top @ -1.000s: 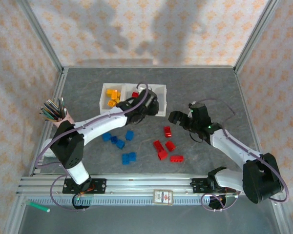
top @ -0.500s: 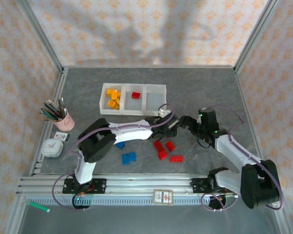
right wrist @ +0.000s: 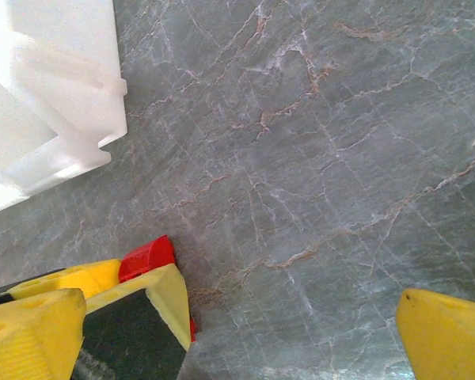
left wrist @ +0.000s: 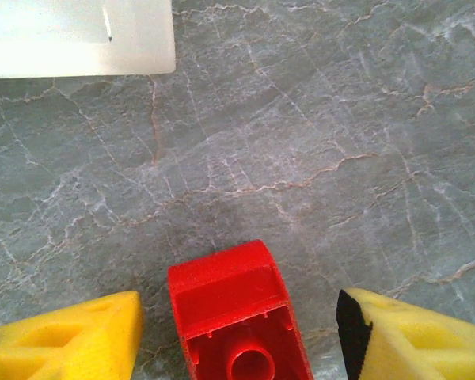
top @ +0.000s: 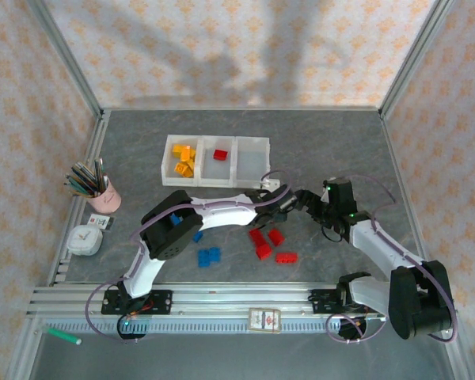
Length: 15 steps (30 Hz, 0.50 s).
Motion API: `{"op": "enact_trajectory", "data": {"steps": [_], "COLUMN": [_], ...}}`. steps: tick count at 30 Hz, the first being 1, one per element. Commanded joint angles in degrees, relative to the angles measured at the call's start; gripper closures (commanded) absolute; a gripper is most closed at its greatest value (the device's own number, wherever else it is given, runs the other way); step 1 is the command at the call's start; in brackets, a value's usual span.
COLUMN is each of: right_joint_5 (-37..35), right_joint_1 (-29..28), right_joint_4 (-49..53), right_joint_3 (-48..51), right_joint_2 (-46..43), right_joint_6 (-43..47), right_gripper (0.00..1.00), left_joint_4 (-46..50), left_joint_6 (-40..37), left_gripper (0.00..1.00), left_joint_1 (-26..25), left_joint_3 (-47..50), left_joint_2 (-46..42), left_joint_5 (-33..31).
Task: Sort the legos into containers by color
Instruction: Pick up the lego from the center of the table.
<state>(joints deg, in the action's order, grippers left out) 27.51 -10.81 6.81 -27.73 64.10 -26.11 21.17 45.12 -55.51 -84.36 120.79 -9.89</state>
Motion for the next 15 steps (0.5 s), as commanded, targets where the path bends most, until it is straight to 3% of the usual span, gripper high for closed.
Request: {"op": "enact_trajectory", "data": {"steps": [1,15], "right_joint_5": [0.7,1.7], "right_joint_1": [0.3,0.3], "right_joint_4": [-0.7,-1.6], "right_joint_3": [0.4,0.3], "right_joint_2": [-1.3,-0.7], "right_joint_6": [0.8,0.3], "right_gripper": [0.0,0.0], "left_joint_4": [2.7,0.6], "left_joint_6": [0.0,-0.6], "left_gripper": [0.35,0.58], "left_joint_1": [-0.1,0.0], "left_joint_3": [-0.8,3.3], "left_joint_2": [1.6,-1.4], "left_joint_5": [-2.7,-2.7]}}
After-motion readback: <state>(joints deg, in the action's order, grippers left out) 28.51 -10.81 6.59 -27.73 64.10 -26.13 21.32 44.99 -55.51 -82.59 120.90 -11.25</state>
